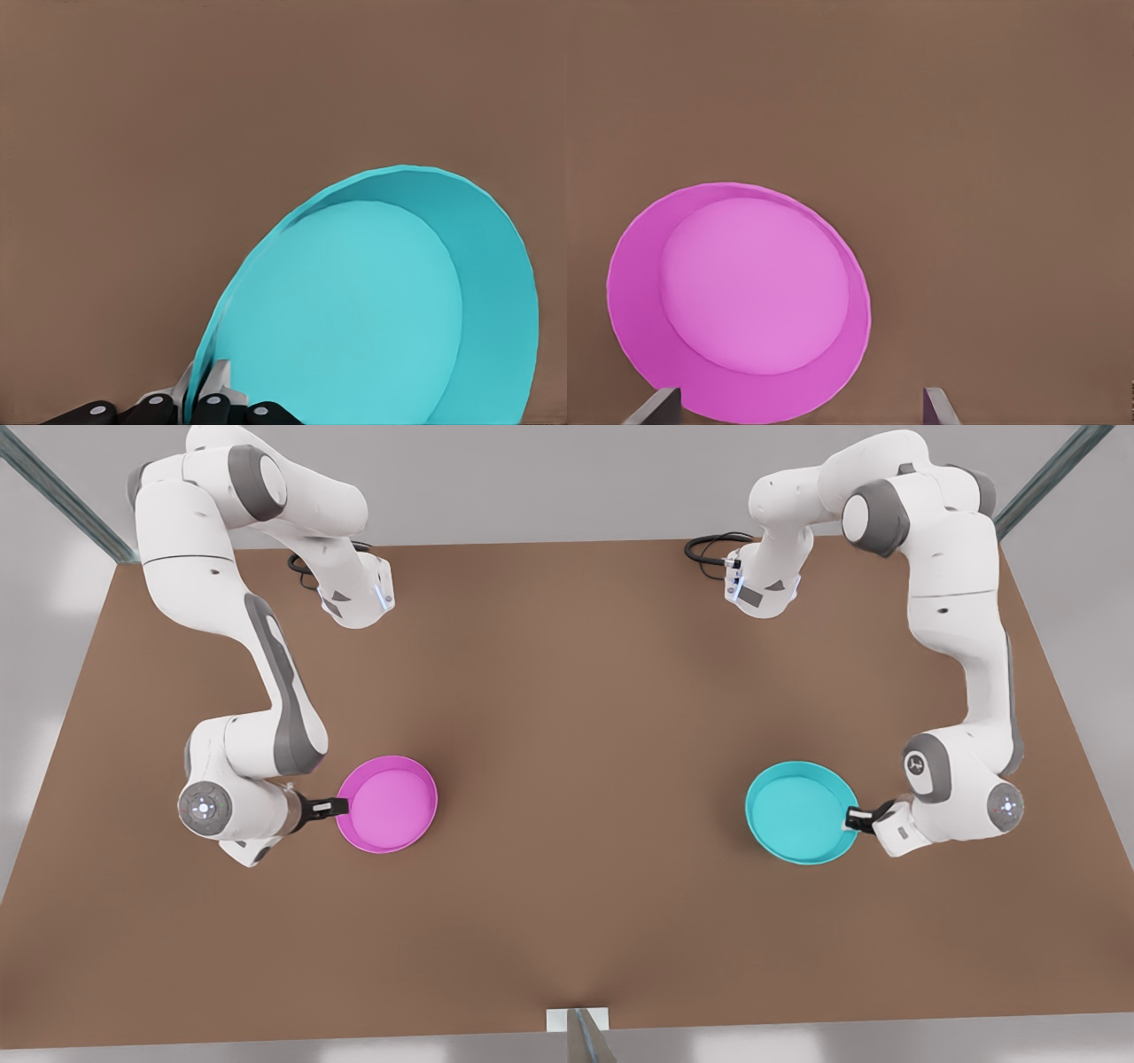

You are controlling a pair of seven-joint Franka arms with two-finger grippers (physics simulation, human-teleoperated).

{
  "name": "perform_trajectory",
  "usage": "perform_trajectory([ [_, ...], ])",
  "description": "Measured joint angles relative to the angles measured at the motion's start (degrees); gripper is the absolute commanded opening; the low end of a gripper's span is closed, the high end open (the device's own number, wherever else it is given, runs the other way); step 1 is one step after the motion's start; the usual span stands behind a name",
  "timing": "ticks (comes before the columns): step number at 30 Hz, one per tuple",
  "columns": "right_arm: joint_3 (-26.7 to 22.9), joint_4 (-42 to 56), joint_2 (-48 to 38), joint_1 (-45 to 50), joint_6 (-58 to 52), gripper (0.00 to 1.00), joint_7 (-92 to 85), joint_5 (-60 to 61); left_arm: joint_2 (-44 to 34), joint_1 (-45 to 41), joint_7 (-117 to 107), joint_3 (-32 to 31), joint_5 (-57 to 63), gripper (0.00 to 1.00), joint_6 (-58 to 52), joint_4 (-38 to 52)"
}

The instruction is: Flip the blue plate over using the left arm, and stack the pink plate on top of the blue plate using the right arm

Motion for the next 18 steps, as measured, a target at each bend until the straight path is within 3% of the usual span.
perform_trajectory([
  [9, 0.00, -0.01, 0.35, -0.09, 0.09, 1.00, -0.09, 0.01, -0.04, -14.74, -7.94, 0.31, 23.31, 0.26, -15.85, 11.91],
  [18, 0.00, 0.00, 0.34, -0.28, 0.26, 1.00, -0.54, 0.09, 0.02, -29.80, -15.57, 0.37, 44.73, 0.26, -26.08, 14.87],
])
